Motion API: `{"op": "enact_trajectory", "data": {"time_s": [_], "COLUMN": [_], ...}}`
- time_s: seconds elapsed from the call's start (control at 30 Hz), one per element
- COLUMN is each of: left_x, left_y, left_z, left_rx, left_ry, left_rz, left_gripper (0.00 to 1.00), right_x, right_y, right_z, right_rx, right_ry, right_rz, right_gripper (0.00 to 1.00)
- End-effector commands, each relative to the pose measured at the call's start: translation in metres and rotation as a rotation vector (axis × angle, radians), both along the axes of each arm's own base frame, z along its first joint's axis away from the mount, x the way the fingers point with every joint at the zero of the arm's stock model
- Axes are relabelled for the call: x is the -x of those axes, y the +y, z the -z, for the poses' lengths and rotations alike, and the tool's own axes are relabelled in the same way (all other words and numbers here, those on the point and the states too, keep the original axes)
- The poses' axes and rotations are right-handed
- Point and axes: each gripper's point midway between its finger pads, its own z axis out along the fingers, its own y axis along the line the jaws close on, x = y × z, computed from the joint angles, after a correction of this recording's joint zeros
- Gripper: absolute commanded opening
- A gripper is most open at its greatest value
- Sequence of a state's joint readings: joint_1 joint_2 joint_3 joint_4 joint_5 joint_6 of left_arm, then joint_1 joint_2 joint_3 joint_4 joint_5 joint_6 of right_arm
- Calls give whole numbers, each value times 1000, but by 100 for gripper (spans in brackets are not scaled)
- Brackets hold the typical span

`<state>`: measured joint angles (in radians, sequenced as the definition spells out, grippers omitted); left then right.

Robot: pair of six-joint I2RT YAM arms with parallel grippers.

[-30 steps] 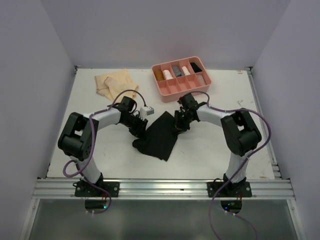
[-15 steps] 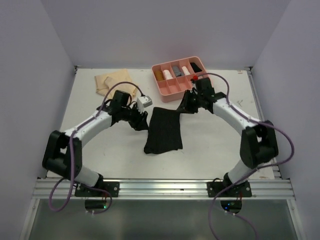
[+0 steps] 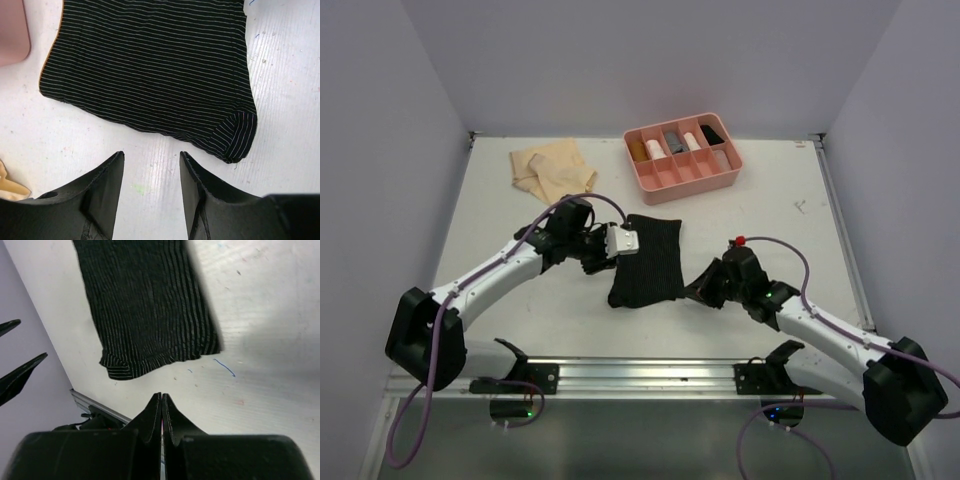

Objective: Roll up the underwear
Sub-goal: Fold the underwear

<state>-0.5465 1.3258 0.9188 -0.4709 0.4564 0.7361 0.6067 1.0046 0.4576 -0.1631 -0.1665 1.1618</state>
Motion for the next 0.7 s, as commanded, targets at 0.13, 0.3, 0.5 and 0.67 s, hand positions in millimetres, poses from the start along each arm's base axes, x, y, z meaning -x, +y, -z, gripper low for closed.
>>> {"op": "enact_trajectory", "data": {"time_s": [0.13, 0.3, 0.5, 0.67], "left_x": [-17, -18, -21, -21], "left_y": [-12, -14, -14, -14], "left_z": [-2, 0, 1, 6], "left_rx": [52, 82, 99, 92], "left_ry": [6, 40, 38, 47], "left_rz": [-76, -136, -172, -168], "left_gripper": [51, 51, 51, 51], "right_x": [-11, -15, -9, -7], "right_y": [7, -20, -49, -34], "right_z": [1, 11, 27, 39], "right_rx": [-176, -58, 78, 68], "right_ry": [-15, -28, -12, 33], "right_rz": [194, 316, 382, 326], "right_gripper": [0, 0, 0, 0]}}
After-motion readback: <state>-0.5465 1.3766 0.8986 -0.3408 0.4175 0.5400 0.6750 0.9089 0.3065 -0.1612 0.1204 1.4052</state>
